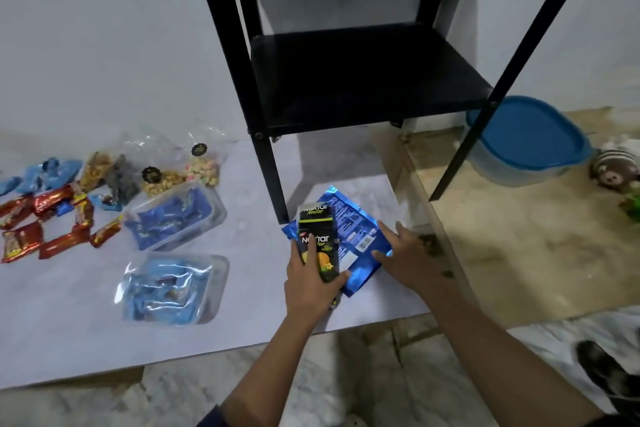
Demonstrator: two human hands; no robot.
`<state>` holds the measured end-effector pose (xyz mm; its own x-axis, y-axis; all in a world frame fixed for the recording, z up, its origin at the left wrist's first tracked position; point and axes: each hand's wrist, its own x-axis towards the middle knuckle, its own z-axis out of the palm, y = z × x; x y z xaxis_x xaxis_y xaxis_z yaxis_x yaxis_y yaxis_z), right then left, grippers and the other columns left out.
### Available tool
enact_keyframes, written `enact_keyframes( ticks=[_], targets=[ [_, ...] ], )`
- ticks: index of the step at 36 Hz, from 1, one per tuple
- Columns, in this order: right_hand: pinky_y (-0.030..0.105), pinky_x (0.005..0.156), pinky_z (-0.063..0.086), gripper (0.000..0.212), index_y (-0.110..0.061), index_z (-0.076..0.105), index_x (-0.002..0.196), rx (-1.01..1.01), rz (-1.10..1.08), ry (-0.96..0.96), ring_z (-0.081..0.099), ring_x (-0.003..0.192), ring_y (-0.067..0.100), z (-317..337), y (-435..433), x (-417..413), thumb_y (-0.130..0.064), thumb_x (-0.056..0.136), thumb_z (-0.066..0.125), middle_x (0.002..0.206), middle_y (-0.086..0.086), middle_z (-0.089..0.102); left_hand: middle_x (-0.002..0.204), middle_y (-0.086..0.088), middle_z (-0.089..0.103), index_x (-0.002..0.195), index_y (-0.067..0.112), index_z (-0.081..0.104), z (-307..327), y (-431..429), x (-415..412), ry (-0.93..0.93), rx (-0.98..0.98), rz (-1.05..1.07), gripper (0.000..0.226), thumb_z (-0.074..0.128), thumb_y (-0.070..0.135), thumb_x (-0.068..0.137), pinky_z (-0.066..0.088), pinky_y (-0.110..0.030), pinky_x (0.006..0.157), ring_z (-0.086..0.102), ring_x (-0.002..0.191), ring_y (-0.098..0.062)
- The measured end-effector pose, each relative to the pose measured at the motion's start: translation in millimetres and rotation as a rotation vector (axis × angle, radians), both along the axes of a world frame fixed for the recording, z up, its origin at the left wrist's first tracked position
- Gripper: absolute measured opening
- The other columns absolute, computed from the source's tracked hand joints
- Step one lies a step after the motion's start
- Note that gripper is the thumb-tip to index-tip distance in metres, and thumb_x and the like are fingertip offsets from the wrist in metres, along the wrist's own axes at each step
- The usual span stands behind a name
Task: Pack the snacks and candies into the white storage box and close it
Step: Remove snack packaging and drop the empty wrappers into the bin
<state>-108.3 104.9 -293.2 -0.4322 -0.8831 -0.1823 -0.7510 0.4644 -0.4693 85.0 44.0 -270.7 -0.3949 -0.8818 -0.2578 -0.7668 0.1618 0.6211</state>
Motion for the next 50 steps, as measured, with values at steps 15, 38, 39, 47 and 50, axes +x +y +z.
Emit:
enact_keyframes(
  ticks=[15, 38, 39, 47, 50],
  targets=[
    [0.026, 0.086, 0.043, 0.042, 0.004, 0.063, 0.11, -0.294, -0.205, -0.208, 0.053, 0.103, 0.034, -5.7, 12.8, 28.3, 0.01, 0.068, 0.067, 0.116, 0.023, 0.049, 0.154, 0.004, 0.01, 0.147, 0.033, 0.009, -0.2, 4.6, 10.0, -0.013, -0.015, -0.013, 0.09, 0.064, 0.045, 0.078, 0.044, -0.038, 0.091, 0.04, 0.126, -0.026],
    [0.008, 0.065, 0.051, 0.05, -0.014, 0.047, 0.134, -0.557, 0.008, -0.26, 0.038, 0.118, 0.008, 149.9, 63.8, 219.4, -0.005, 0.087, 0.061, 0.121, -0.011, 0.032, 0.152, 0.002, 0.013, 0.146, 0.038, 0.007, 84.7, 41.4, 214.2, 0.285, -0.103, 0.055, 0.087, 0.064, 0.045, 0.08, 0.045, -0.045, 0.1, 0.037, 0.132, -0.024],
    [0.008, 0.065, 0.052, 0.05, -0.014, 0.047, 0.134, -0.571, 0.026, -0.274, 0.038, 0.118, 0.008, 153.5, 58.5, 232.6, -0.005, 0.087, 0.06, 0.121, -0.011, 0.032, 0.152, 0.002, 0.013, 0.146, 0.038, 0.007, 88.8, 39.1, 231.2, 0.297, -0.121, 0.075, 0.087, 0.064, 0.044, 0.08, 0.045, -0.045, 0.1, 0.037, 0.132, -0.024],
    [0.007, 0.068, 0.052, 0.05, -0.015, 0.045, 0.135, -0.602, 0.502, -0.333, 0.038, 0.12, 0.009, 206.7, -58.9, 425.2, -0.004, 0.088, 0.059, 0.122, -0.012, 0.03, 0.152, 0.001, 0.012, 0.148, 0.032, 0.009, 125.2, -1.0, 442.0, 0.297, -0.246, 0.53, 0.085, 0.063, 0.043, 0.083, 0.043, -0.039, 0.101, 0.037, 0.132, -0.022],
    [0.014, 0.075, 0.054, 0.052, -0.015, 0.046, 0.135, -0.582, 0.556, -0.307, 0.039, 0.122, 0.012, 200.7, -77.2, 448.6, 0.0, 0.087, 0.058, 0.128, -0.007, 0.032, 0.152, 0.002, 0.013, 0.148, 0.031, 0.009, 127.2, -0.2, 469.0, 0.336, -0.262, 0.599, 0.085, 0.065, 0.039, 0.083, 0.044, -0.039, 0.101, 0.038, 0.132, -0.022]
  ],
)
